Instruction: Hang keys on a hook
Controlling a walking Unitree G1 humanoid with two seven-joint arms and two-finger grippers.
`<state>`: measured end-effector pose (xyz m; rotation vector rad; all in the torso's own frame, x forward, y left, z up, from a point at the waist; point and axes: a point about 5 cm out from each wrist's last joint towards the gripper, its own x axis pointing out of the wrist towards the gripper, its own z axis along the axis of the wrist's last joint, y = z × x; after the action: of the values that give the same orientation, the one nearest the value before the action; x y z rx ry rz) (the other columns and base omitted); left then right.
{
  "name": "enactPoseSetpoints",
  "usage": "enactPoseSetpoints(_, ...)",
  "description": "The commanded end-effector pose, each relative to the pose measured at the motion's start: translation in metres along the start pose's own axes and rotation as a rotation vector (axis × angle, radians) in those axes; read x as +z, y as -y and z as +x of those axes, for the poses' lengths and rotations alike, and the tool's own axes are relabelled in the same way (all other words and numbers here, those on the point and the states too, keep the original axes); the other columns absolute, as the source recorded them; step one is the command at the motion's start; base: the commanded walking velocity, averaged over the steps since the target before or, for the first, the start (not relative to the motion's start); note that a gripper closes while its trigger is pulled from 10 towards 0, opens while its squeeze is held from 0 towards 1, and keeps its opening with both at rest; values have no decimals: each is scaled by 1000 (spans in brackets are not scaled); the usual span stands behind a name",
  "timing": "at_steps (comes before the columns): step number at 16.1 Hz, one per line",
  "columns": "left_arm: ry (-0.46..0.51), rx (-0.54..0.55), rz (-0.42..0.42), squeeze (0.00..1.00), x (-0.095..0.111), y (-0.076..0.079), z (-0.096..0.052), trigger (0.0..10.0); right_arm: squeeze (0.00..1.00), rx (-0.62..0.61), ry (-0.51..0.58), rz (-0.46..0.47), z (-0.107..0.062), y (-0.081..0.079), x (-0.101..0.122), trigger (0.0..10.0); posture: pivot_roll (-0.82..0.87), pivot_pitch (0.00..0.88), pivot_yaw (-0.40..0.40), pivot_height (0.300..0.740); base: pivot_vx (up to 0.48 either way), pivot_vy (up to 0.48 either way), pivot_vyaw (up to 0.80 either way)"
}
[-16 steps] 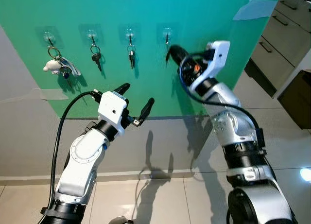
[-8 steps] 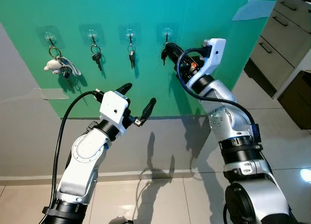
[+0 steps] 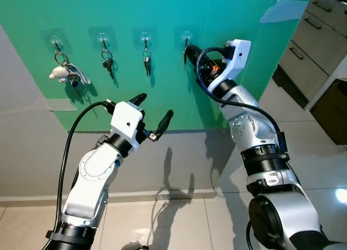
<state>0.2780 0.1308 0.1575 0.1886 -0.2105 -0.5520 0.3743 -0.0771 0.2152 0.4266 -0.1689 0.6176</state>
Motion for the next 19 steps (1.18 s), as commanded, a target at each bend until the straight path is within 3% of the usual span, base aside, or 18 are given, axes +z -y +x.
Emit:
enactPoseSetpoints(1,15,-11,5,0,5,-1,2,10000,0,-27,-9,-16,2,4,2,10000,-26,9,16,740,0,0,0)
enactPoseSetpoints(4,13,-17,1,0,5,1,2,10000,0,-109,-75,-32,-2,15,-8,10000,-29,12,20,740,0,0,0)
enactPoseSetpoints(7,15,-16,2,0,5,1,3,10000,0,-118,-87,-46,-5,17,-11,10000,-30,12,21,740,0,0,0)
enactPoseSetpoints(8,20,-10,4,0,6,1,3,10000,580,-114,-58,-32,-6,17,-9,10000,-31,11,21,740,0,0,0)
enactPoseSetpoints(9,23,-7,5,0,6,1,3,10000,580,-114,-46,-25,-6,16,-7,10000,-31,11,21,740,0,0,0)
enactPoseSetpoints(10,31,16,1,0,7,0,3,10000,1000,-109,-32,-18,-7,16,-6,10000,-31,8,20,740,0,0,0)
enactPoseSetpoints(12,-27,109,-28,0,-1,-7,-1,10000,1000,-101,-49,-44,-22,19,-12,10000,-34,0,8,740,0,0,0)
enactPoseSetpoints(13,-62,153,-6,0,-8,-11,-7,10000,1000,-122,-86,-99,-38,23,-21,10000,-35,0,-1,740,0,0,0)
enactPoseSetpoints(14,-97,206,15,0,-15,-14,-14,10000,749,-148,-136,-175,-58,28,-33,10000,-40,0,-5,740,0,0,0)
enactPoseSetpoints(15,-126,255,13,0,-21,-17,-20,10000,0,-187,-193,-236,-79,34,-47,10000,-38,0,-12,740,0,0,0)
enactPoseSetpoints(16,-136,272,10,0,-23,-17,-23,10000,0,-205,-218,-257,-88,37,-53,10000,-38,0,-12,740,0,0,0)
enactPoseSetpoints(18,-199,310,41,0,-35,-15,-30,10000,0,-312,-284,-345,-129,45,-70,10000,-41,0,-17,740,0,480,0)
enactPoseSetpoints(19,-203,315,38,0,-36,-15,-31,10000,0,-318,-288,-343,-134,45,-71,10000,-41,0,-17,740,0,480,0)
